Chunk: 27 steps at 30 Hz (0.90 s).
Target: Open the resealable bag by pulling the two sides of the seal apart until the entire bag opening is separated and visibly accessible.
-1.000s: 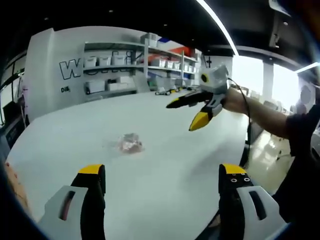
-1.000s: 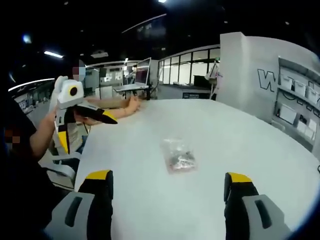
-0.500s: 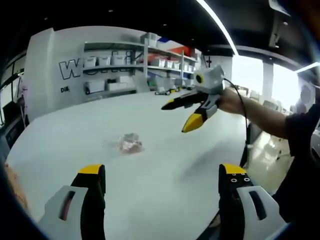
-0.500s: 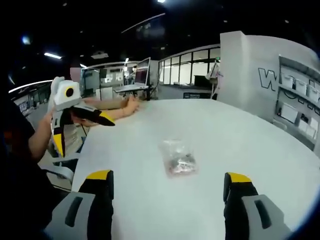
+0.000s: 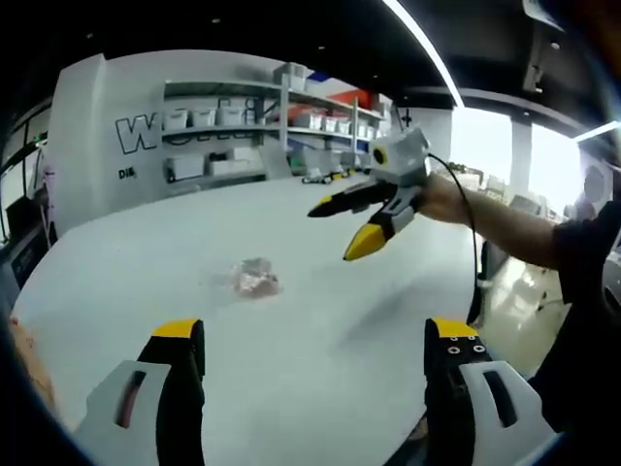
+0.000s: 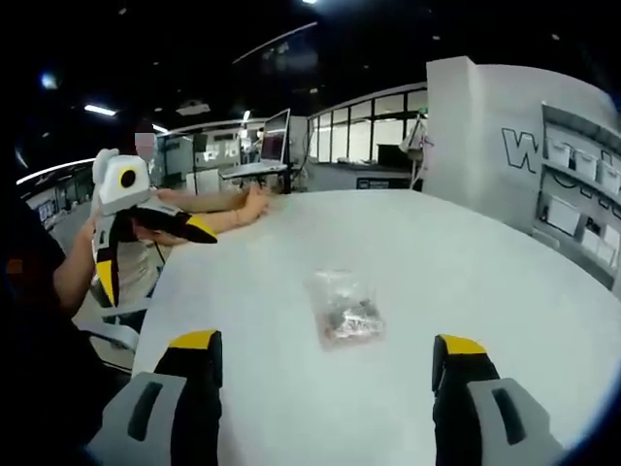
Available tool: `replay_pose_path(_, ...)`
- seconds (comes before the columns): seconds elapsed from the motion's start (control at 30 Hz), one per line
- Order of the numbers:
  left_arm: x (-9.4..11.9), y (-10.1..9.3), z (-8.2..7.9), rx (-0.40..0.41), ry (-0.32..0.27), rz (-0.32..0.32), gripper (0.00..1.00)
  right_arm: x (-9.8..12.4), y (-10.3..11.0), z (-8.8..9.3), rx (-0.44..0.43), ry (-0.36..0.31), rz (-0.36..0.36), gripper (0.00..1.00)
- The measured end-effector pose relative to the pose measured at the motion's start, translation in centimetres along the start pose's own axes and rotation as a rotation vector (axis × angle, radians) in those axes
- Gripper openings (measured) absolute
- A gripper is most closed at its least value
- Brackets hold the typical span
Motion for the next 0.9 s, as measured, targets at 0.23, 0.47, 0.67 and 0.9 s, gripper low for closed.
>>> replay_pose_path(0.23, 0.1, 0.2, 0.1, 0.000, 0.001, -0.004, 0.93, -0.7, -0.3, 0.2, -0.007, 0.003, -0.002, 0.89)
replay_pose_path(0.47, 0.1, 0.5, 0.1, 0.001, 0.001, -0.007, 0.93, -1.5, -0.5, 0.3, -0.012, 0.009, -0.006, 0.89)
replay_pose_path(0.67, 0.3, 0.5, 0.0, -0.001, -0.001, -0.009, 0.93, -2.3, -0.6, 0.5, -0.011, 0.012, -0.013, 0.89)
replay_pose_path(0.9, 0.3, 0.6, 0.1, 0.002, -0.001, -0.013, 0.93, -3.1, -0.2, 1.2, -0.006, 0.023, -0.017, 0.88)
Point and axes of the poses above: the point that each gripper's makers call its tool centre point, and the gripper's own axes: x roughly backward along the fingers, y roughly to its left, z roughly out of its underside, the point moved 1 cm from there along x, roughly backward along the fingers, and after that the axes turned 10 degrees about -y, right-handed, at the moved point
